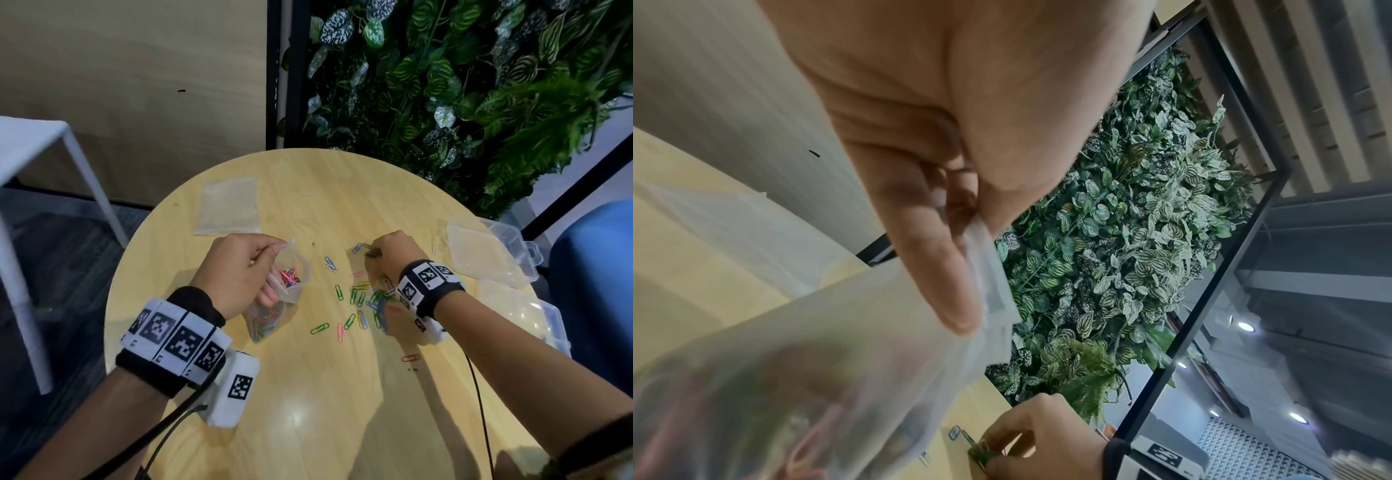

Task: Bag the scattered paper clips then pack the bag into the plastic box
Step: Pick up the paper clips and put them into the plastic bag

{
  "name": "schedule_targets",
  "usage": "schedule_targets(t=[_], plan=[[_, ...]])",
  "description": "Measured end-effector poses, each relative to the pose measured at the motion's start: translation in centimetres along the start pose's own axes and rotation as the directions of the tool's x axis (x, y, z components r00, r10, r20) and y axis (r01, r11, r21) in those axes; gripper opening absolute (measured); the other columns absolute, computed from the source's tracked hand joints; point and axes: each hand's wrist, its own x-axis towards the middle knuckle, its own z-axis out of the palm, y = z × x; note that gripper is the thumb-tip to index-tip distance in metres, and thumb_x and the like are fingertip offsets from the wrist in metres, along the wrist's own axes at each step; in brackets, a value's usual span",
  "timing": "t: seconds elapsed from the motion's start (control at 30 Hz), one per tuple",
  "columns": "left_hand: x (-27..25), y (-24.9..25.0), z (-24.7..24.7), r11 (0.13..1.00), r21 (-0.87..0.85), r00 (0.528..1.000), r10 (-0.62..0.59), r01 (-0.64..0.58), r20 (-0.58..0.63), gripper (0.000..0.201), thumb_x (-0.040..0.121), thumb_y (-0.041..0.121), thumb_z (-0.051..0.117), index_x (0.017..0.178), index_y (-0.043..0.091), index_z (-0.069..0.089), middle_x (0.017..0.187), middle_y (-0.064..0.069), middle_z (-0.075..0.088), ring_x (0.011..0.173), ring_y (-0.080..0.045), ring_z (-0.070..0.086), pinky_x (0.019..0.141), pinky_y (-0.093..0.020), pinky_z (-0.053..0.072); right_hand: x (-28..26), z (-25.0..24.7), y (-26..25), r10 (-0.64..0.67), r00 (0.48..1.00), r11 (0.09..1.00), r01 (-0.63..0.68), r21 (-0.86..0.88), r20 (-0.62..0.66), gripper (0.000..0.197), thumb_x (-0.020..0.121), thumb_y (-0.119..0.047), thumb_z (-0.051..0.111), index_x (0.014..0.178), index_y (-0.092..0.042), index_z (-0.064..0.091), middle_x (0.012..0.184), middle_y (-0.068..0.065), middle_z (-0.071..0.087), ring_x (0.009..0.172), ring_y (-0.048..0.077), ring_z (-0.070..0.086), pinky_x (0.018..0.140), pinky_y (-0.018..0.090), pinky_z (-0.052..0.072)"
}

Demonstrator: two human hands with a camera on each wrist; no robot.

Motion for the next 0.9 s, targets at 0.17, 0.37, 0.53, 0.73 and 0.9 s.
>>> schedule_targets(t=[0.17,0.37,0.53,0.73,0.9], plan=[[0.0,-0.3,-0.1,0.999,-0.015,0.999,-0.046,0.046,-0.003,0.024,0.101,0.022,0.053,0.115,0.013,0.07,0.064,-0.014,0.073,0.052,-0.028,0.071,0.054,-0.035,0.061,-0.6,-1.1,2.8,0.241,0.97,0.875,-0.205,0.439,-0.027,0.019,0.085,-0.013,0.066,0.101,-0.009,0.075,0.099,0.008,0.073,0.08,0.021,0.068,0.075,0.027,0.055],[-0.1,-0.5,0.4,0.995,-0.015,0.995,-0.098,0.098,0.027,0.023,0.101,0.02,0.053,0.113,0.01,0.069,0.06,-0.015,0.073,0.051,-0.028,0.071,0.051,-0.029,0.058,-2.7,-1.5,3.7,0.205,0.926,-0.044,-0.315,0.948,0.318,0.027,0.09,-0.001,0.058,0.115,0.011,0.058,0.114,0.028,0.063,0.068,0.015,0.071,0.062,0.022,0.059],[0.1,-0.5,0.8,0.998,0.022,0.998,-0.056,0.057,-0.007,0.023,0.101,0.019,0.051,0.109,0.011,0.071,0.065,-0.011,0.073,0.055,-0.026,0.072,0.06,-0.035,0.061,-5.6,-3.7,-0.3,-0.088,0.932,-0.424,-0.355,0.833,0.352,0.022,0.093,0.0,0.053,0.113,0.005,0.059,0.101,0.016,0.067,0.083,0.018,0.073,0.065,0.02,0.059],[0.0,0.4,1.4,0.999,0.006,0.999,-0.045,0.045,-0.015,0.023,0.102,0.014,0.048,0.108,0.014,0.07,0.068,-0.017,0.073,0.053,-0.027,0.072,0.054,-0.034,0.062,-8.5,-4.3,-7.0,-0.353,0.886,-0.301,-0.411,0.861,0.3,0.024,0.094,0.004,0.048,0.113,0.011,0.06,0.095,0.016,0.07,0.082,0.018,0.072,0.077,0.019,0.058],[0.0,0.6,1.8,0.999,0.024,1.0,-0.027,0.027,-0.006,0.024,0.101,0.014,0.049,0.098,0.006,0.072,0.065,-0.018,0.073,0.052,-0.028,0.072,0.057,-0.042,0.062,-8.1,-3.7,-9.8,-0.232,0.923,-0.175,-0.351,0.92,0.308,0.017,0.093,0.005,0.05,0.105,0.01,0.061,0.093,0.019,0.065,0.067,0.016,0.069,0.072,0.021,0.059]])
